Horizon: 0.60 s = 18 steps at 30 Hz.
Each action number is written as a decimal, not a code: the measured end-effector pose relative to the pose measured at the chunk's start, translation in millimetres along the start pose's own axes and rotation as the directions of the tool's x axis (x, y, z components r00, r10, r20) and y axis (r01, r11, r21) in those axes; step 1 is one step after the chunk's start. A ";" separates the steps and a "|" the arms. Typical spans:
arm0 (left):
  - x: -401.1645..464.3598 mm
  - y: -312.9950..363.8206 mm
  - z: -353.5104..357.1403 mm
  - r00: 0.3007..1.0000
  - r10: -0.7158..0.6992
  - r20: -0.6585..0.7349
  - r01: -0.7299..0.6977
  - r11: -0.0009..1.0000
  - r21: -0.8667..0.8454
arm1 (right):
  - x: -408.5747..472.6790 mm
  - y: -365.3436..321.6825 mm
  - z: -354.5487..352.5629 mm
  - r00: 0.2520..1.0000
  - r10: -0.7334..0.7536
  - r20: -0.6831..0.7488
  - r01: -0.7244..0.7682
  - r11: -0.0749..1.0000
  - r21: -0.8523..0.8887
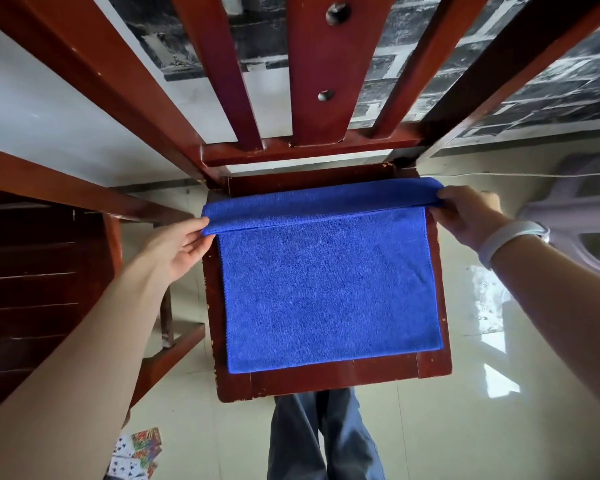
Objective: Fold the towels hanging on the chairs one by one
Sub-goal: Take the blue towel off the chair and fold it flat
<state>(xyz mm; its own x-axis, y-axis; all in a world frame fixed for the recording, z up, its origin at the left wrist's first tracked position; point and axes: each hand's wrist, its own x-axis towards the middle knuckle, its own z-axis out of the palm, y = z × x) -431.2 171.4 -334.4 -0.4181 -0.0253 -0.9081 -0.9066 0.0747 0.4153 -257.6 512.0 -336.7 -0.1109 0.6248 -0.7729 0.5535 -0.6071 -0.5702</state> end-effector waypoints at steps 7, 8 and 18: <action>-3.0 -5.1 0.7 0.999 -0.030 -0.025 0.029 0.999 -0.017 | -0.4 4.4 1.4 0.999 0.029 -0.043 -0.028 0.999 0.023; -3.3 -5.6 0.5 0.999 -0.026 -0.021 0.026 1.000 -0.012 | -0.6 4.7 1.4 0.999 0.044 -0.030 -0.043 0.999 0.031; -40.3 -6.7 -8.1 0.991 -0.107 0.080 0.110 0.993 -0.034 | -21.3 9.2 -25.6 0.899 0.316 0.302 -0.380 0.907 0.181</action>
<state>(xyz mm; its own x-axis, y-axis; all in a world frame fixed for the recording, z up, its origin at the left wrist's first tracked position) -408.8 163.9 -300.2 -0.3129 0.0467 -0.9486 -0.9485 0.0371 0.3146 -229.0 505.7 -318.3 -0.1739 0.2218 -0.9594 0.3950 -0.8768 -0.2743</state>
